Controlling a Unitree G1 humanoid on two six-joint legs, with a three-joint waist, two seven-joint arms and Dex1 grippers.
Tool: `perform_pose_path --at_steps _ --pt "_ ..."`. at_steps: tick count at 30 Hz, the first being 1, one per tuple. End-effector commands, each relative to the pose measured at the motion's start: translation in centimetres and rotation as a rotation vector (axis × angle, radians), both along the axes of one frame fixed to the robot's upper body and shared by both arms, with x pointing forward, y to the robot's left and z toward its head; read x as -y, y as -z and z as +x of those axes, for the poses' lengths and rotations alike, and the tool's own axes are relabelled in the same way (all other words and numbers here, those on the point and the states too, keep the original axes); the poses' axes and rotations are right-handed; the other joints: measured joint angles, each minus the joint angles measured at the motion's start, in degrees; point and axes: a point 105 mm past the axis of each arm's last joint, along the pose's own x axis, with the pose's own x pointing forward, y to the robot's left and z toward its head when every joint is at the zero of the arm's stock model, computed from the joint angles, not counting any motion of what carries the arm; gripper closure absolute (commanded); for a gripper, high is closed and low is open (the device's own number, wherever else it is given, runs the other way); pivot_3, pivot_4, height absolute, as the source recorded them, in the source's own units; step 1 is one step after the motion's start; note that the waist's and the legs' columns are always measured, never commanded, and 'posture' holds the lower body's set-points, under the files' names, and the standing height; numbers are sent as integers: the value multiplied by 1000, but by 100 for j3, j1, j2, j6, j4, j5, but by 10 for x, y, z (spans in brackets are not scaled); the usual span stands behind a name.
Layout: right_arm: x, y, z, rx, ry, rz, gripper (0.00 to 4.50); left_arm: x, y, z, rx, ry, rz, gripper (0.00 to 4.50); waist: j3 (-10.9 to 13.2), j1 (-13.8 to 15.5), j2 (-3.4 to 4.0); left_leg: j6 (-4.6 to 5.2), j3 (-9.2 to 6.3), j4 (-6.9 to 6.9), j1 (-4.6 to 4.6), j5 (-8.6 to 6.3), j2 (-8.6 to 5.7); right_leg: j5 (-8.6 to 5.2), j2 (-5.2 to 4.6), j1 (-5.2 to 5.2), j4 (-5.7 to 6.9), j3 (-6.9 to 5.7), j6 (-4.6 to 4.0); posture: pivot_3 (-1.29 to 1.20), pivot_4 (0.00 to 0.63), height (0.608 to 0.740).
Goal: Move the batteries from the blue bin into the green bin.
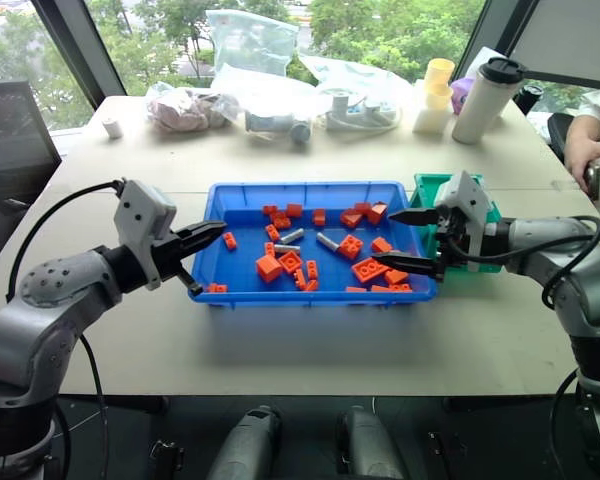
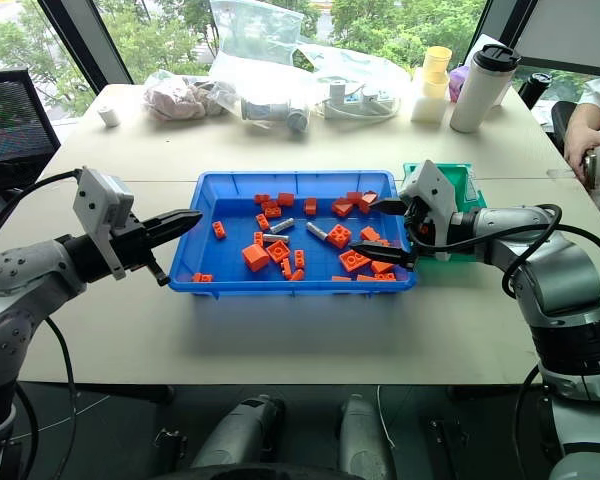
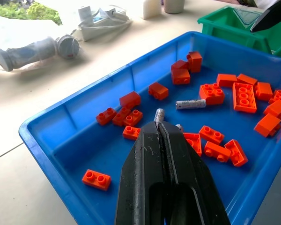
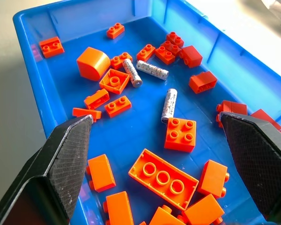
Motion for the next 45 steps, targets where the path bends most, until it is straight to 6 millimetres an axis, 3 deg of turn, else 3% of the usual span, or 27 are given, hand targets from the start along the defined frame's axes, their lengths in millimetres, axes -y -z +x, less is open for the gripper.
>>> perform_pose_path --at_steps 1,24,31,40,45 --pt "-4 -16 0 62 -22 1 32 -1 -10 -3 46 -1 8 4500 0 0 0 0 0 0 0 0 0 0 0 0 0 0 0 0 150 740" --pt "-17 -15 6 87 -71 -23 32 -1 -10 -4 52 -11 15 4500 2 -1 1 0 0 -1 -1 0 0 0 0 -1 -1 0 0 0 150 740" --pt "-51 -16 29 191 -126 -55 32 -1 -11 -3 57 -12 14 4500 4 -30 3 -1 1 -2 0 0 3 0 4 -4 0 1 0 0 150 740" --pt "-96 10 72 320 -184 -232 32 -2 -15 -3 73 -21 17 4500 5 -50 4 -12 0 -3 0 6 1 1 12 -5 0 2 0 0 150 740" --pt "-107 21 84 353 -206 -277 32 -2 -16 -5 80 -33 17 4500 5 -122 4 -45 -3 -8 0 26 1 1 16 -7 3 4 0 0 150 740"
